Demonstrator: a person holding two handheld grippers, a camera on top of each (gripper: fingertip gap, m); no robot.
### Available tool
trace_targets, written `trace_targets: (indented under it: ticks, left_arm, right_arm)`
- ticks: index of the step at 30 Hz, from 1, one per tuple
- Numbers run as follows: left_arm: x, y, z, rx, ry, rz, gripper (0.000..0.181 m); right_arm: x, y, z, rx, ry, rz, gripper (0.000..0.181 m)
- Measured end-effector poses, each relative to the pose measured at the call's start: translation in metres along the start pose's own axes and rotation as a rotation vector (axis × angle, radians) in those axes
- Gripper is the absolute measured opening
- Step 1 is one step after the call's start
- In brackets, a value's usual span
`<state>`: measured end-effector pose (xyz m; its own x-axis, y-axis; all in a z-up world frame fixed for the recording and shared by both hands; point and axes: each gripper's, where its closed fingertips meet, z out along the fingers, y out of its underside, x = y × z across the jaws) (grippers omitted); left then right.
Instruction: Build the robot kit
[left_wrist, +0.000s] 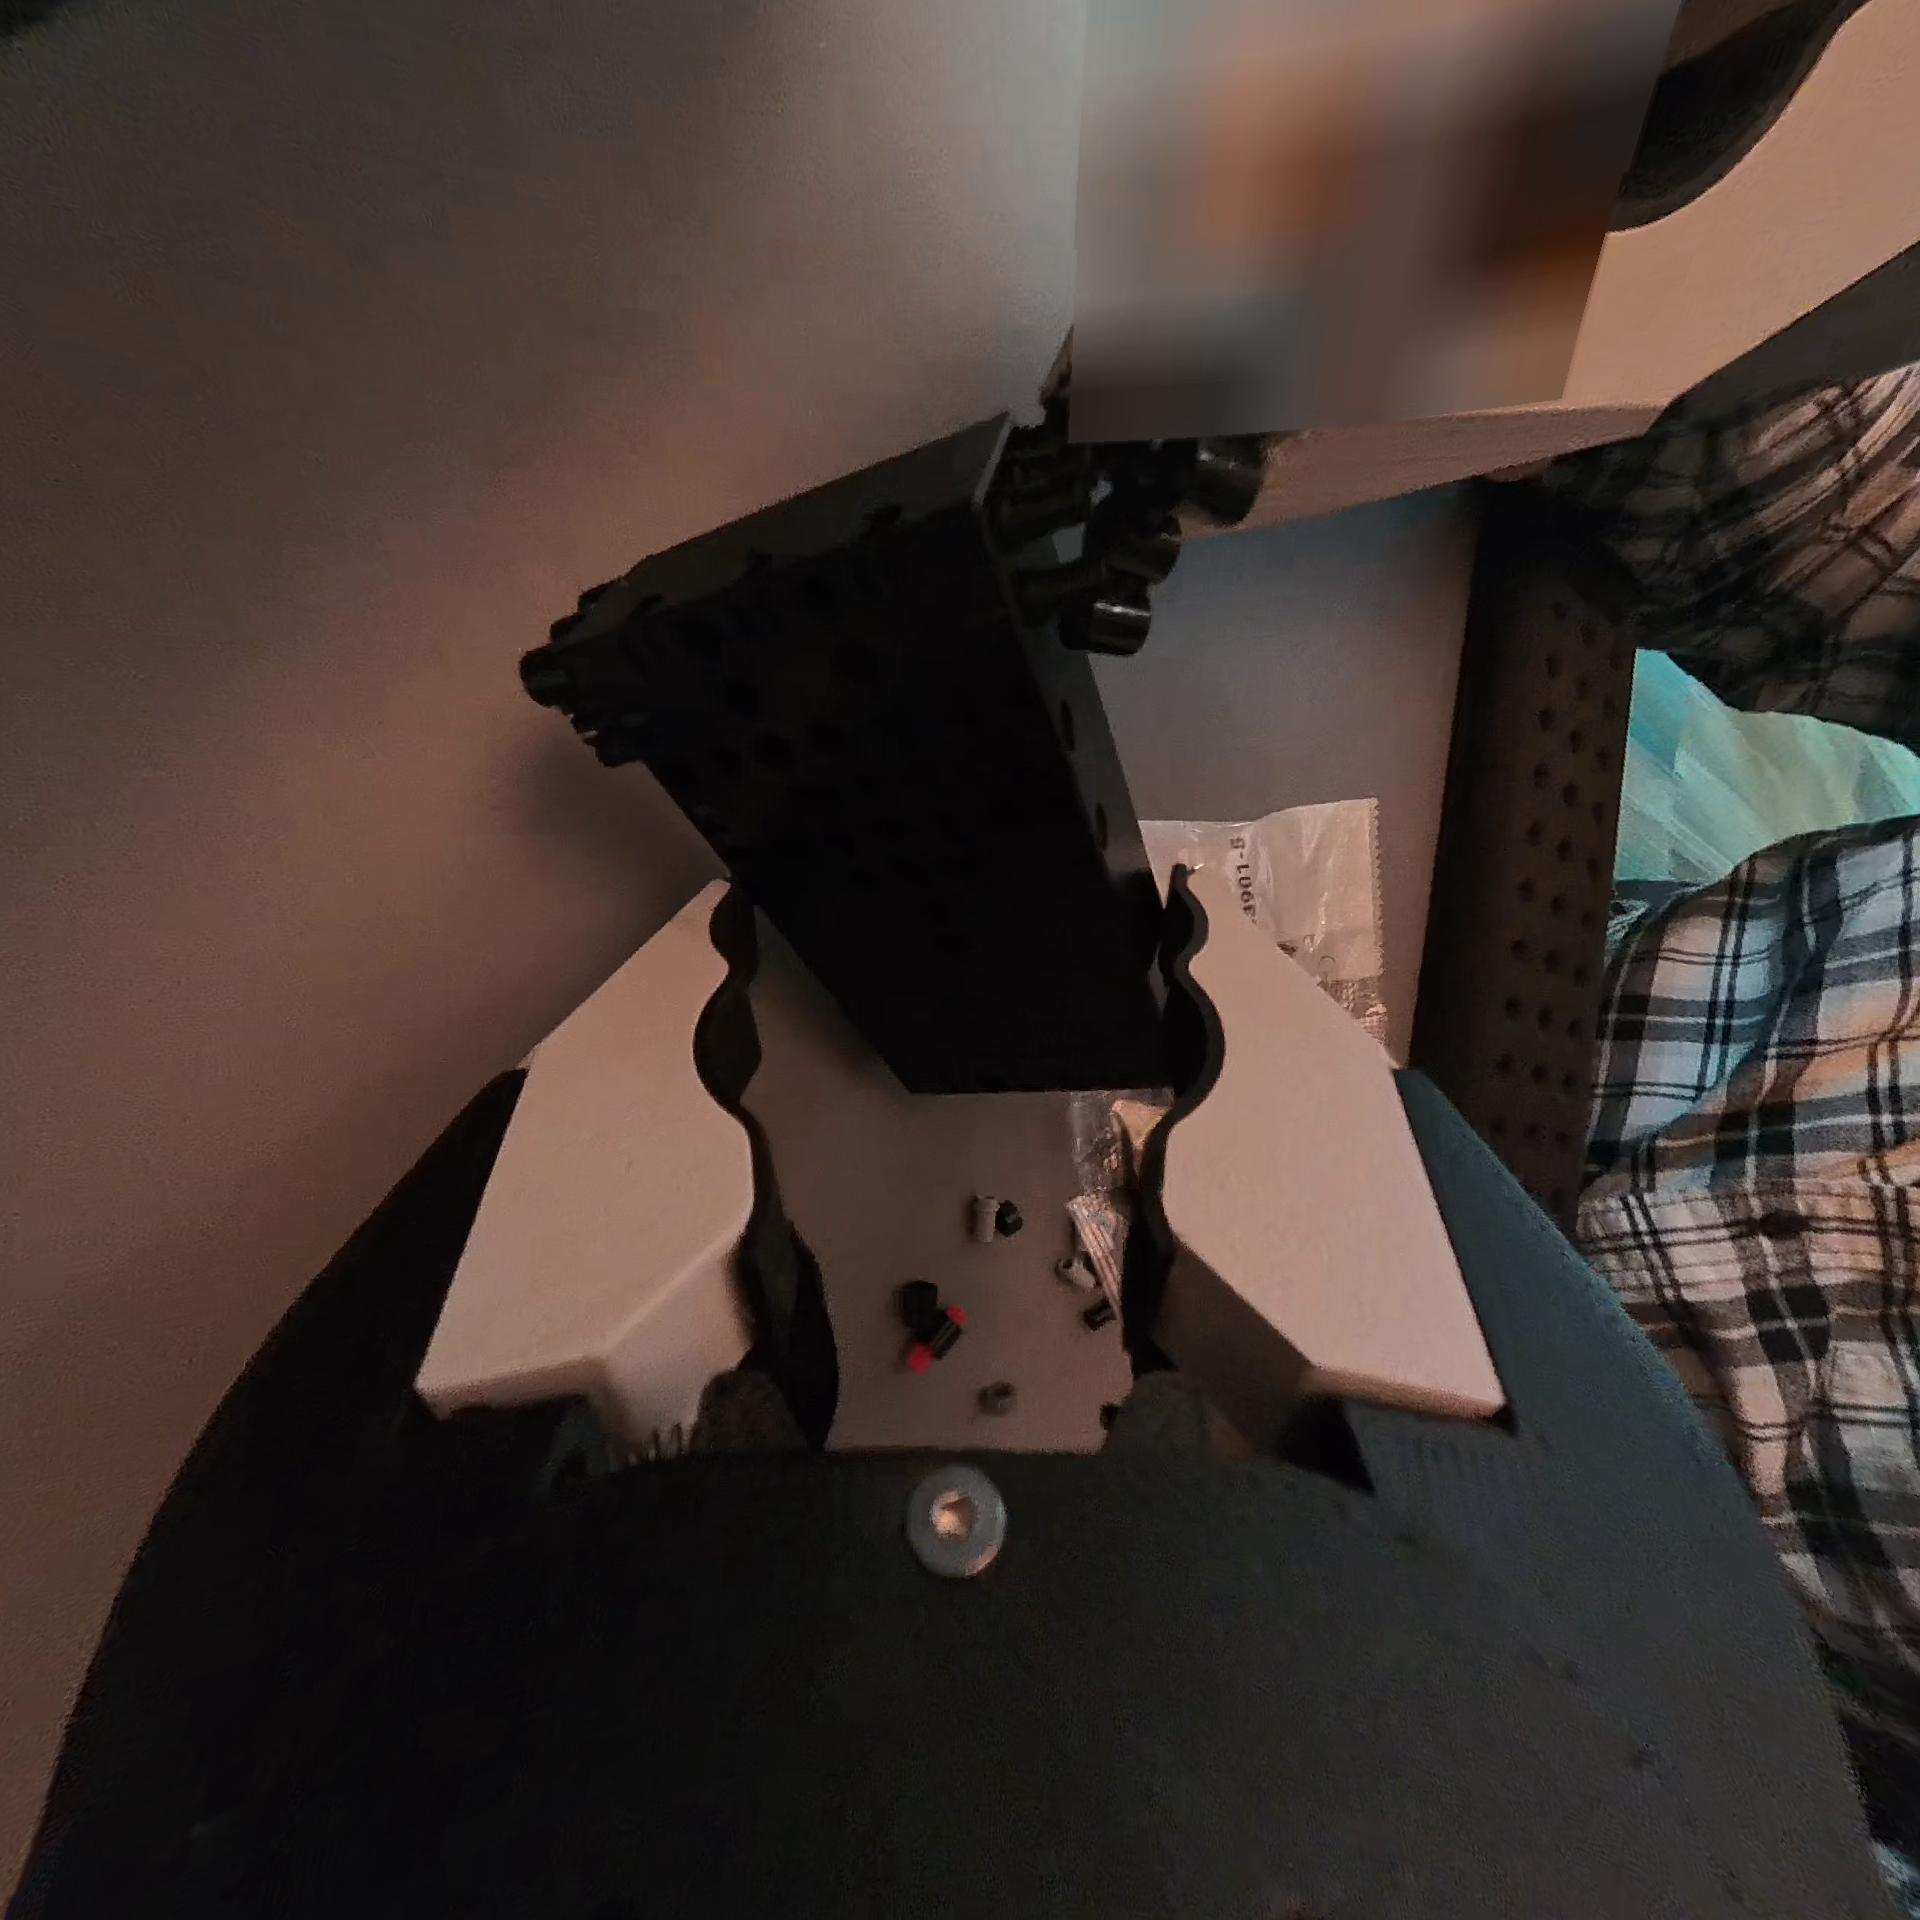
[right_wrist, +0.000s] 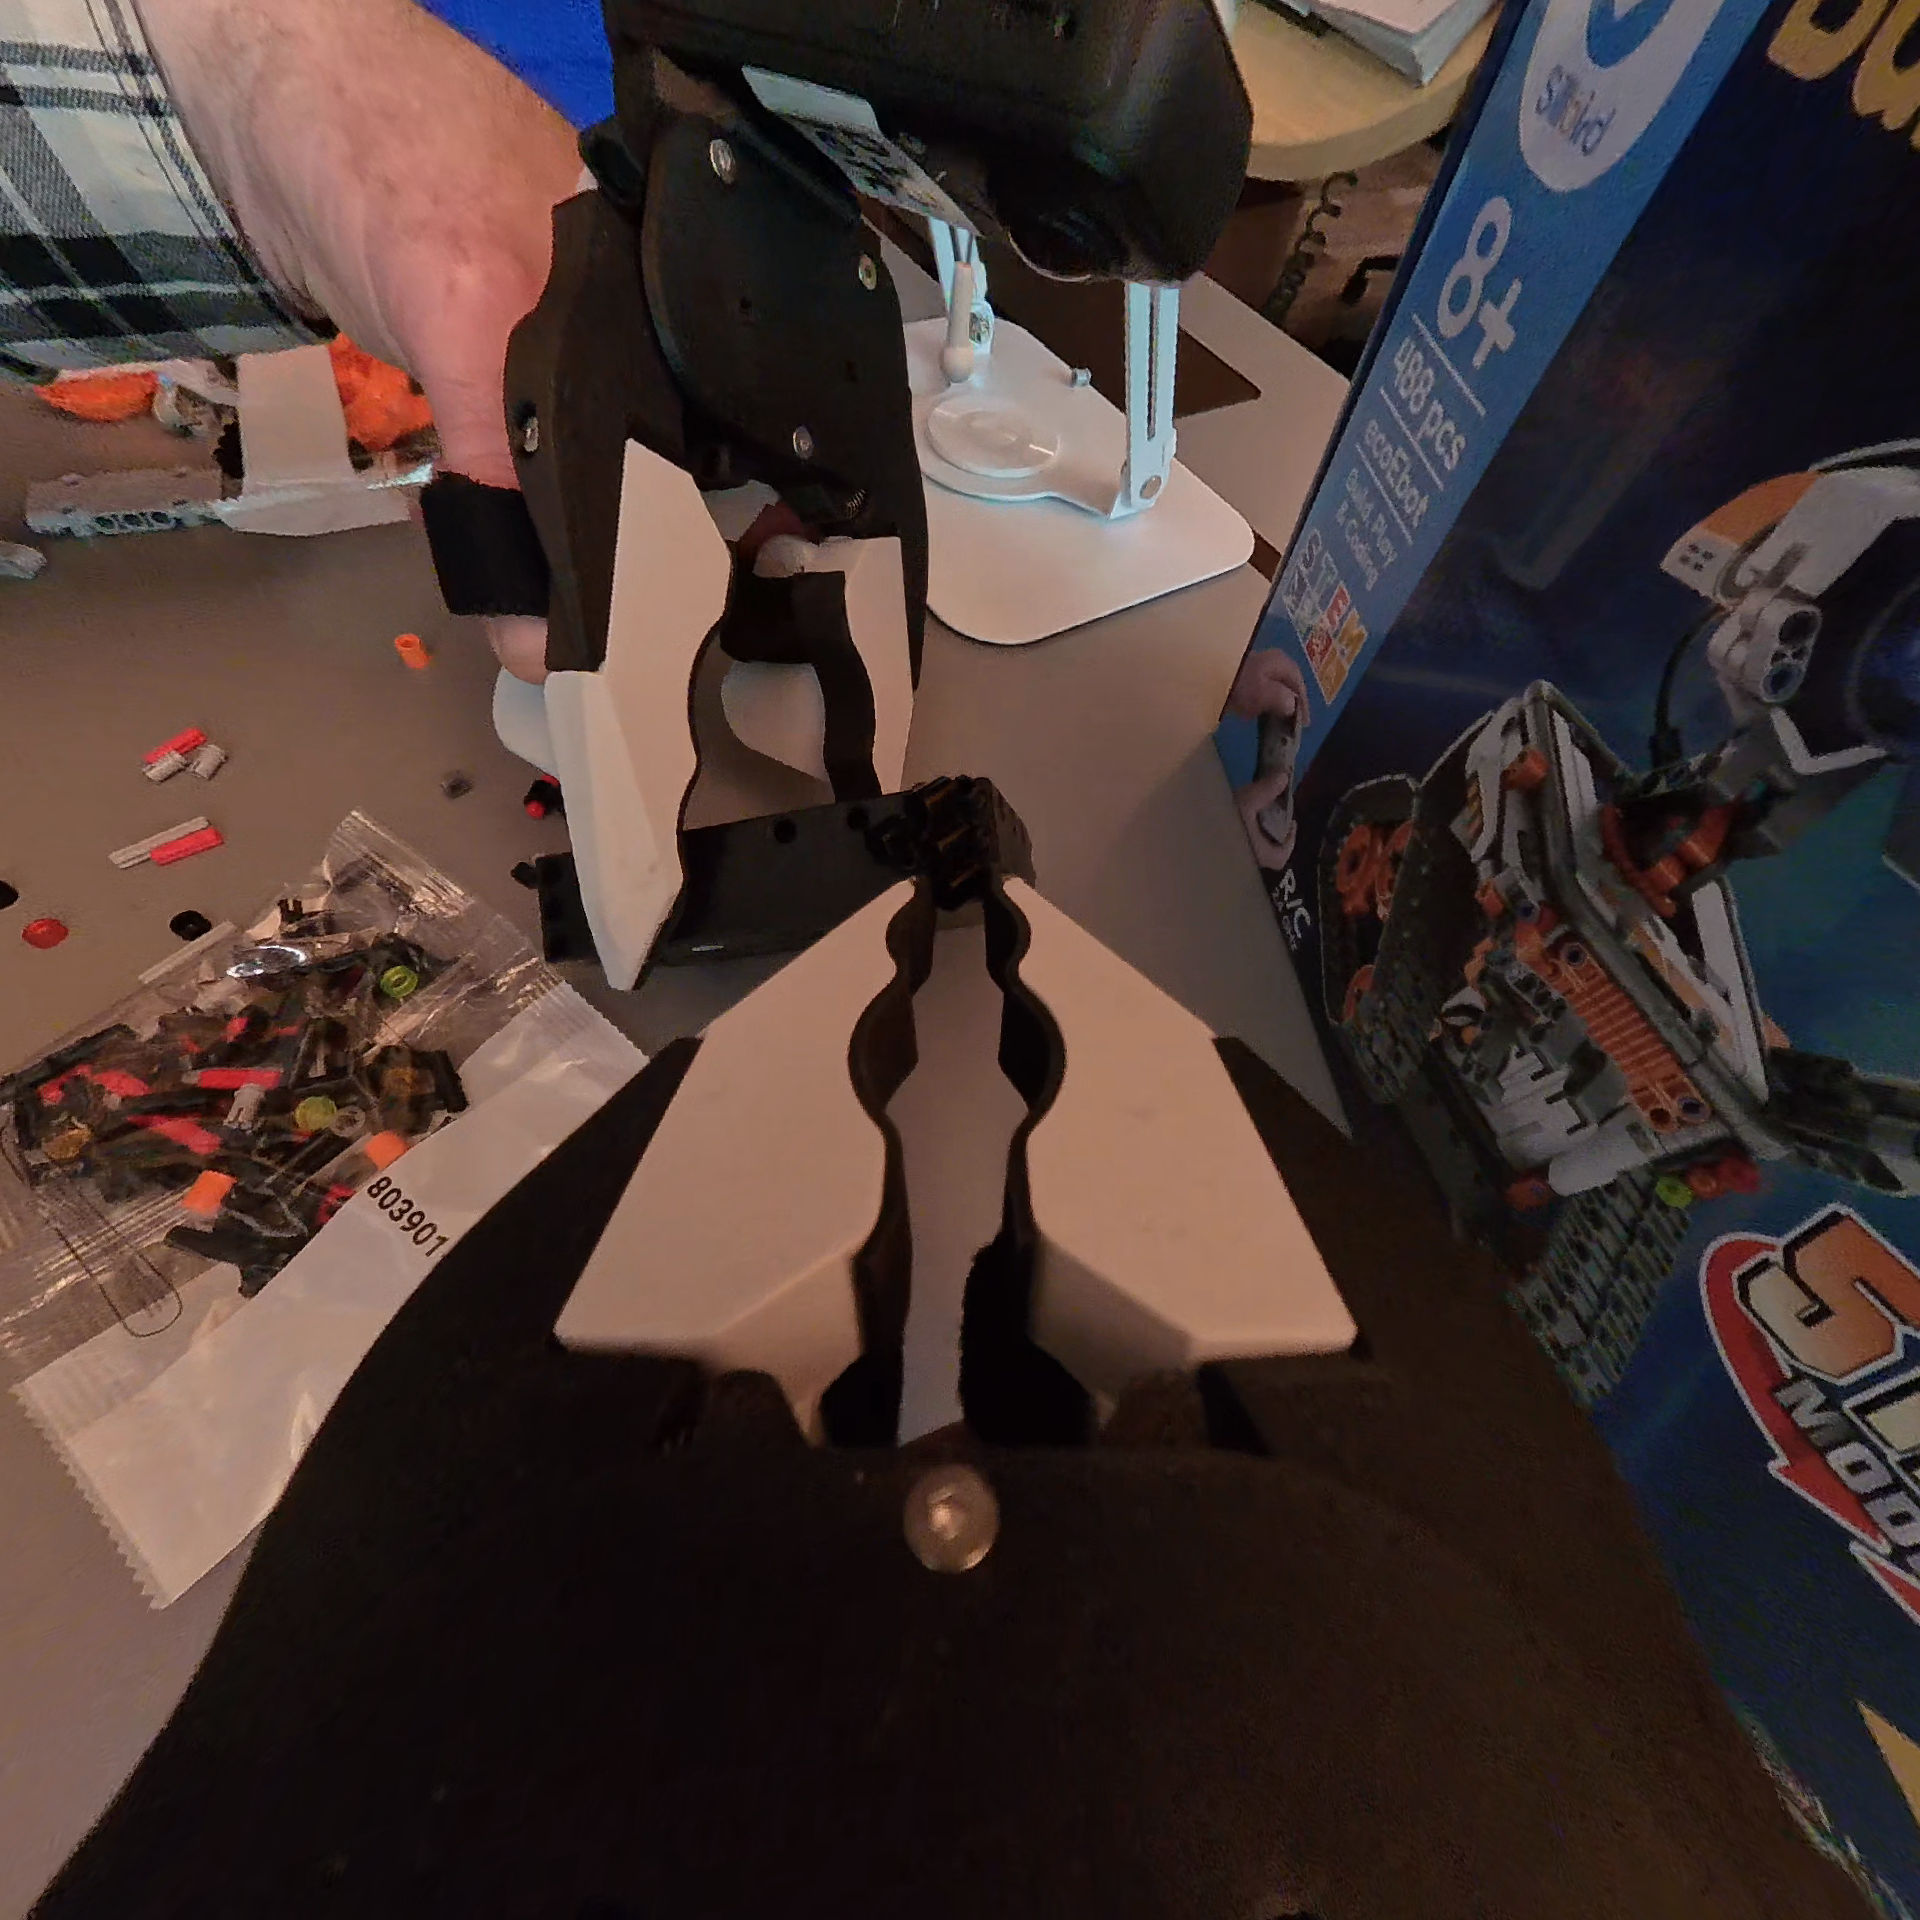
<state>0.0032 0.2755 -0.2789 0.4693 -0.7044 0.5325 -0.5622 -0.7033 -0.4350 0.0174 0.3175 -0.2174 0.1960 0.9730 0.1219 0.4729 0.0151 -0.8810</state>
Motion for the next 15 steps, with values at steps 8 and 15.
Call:
trace_targets:
  ticks: [8,15]
  left_arm:
    - [-0.029,0.001,-0.002,-0.112,-0.223,0.078,0.075]
    - [-0.043,0.01,-0.002,-0.218,-0.425,0.202,0.075]
  right_arm:
    - [0.007,0.039,0.009,-0.132,-0.021,0.052,0.007]
    - [-0.003,0.065,0.021,-0.208,-0.04,0.016,0.007]
